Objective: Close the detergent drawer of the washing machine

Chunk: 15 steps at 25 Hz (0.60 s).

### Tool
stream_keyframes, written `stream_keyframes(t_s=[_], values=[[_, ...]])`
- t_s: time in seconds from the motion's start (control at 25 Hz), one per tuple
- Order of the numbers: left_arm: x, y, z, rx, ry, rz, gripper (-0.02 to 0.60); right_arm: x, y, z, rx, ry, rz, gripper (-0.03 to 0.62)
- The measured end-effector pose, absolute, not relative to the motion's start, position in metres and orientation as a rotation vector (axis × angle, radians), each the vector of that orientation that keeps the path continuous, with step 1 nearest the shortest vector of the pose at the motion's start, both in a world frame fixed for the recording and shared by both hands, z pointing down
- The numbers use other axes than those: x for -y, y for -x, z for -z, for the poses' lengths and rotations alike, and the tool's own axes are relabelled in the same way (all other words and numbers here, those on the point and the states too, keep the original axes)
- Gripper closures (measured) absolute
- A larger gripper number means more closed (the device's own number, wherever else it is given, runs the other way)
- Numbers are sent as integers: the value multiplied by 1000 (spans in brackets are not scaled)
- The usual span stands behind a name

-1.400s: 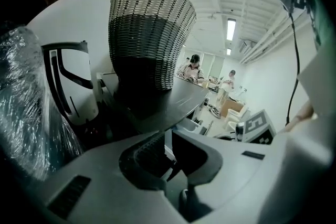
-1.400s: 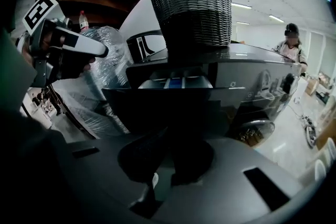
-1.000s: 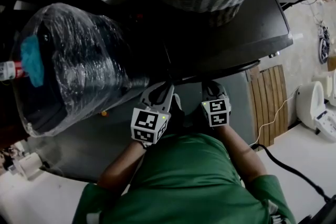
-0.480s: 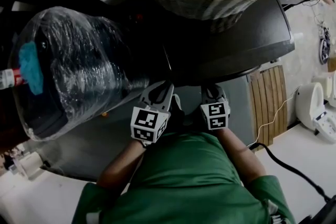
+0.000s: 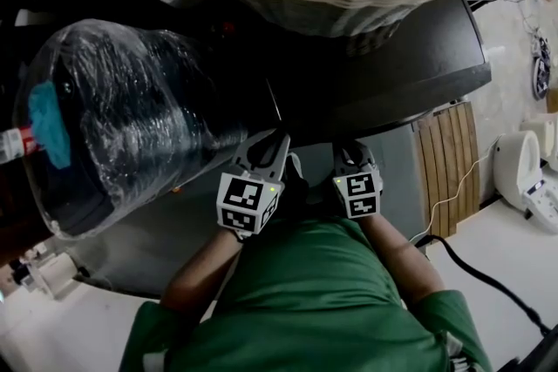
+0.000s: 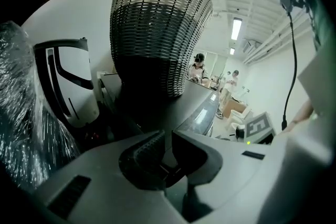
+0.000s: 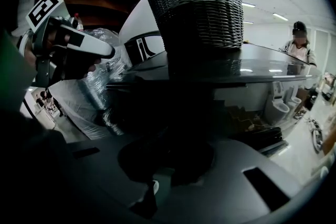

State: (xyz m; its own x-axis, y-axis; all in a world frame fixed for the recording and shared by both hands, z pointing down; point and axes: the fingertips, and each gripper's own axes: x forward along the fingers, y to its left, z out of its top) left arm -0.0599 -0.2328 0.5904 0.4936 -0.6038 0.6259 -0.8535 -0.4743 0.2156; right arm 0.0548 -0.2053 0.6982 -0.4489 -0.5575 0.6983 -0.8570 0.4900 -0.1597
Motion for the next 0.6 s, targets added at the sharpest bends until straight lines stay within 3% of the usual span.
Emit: stream_keyframes(t_s=[0.6], values=[[227, 52, -576, 1217, -2261, -629, 525, 207, -45, -693, 2167, -1029, -739, 572]])
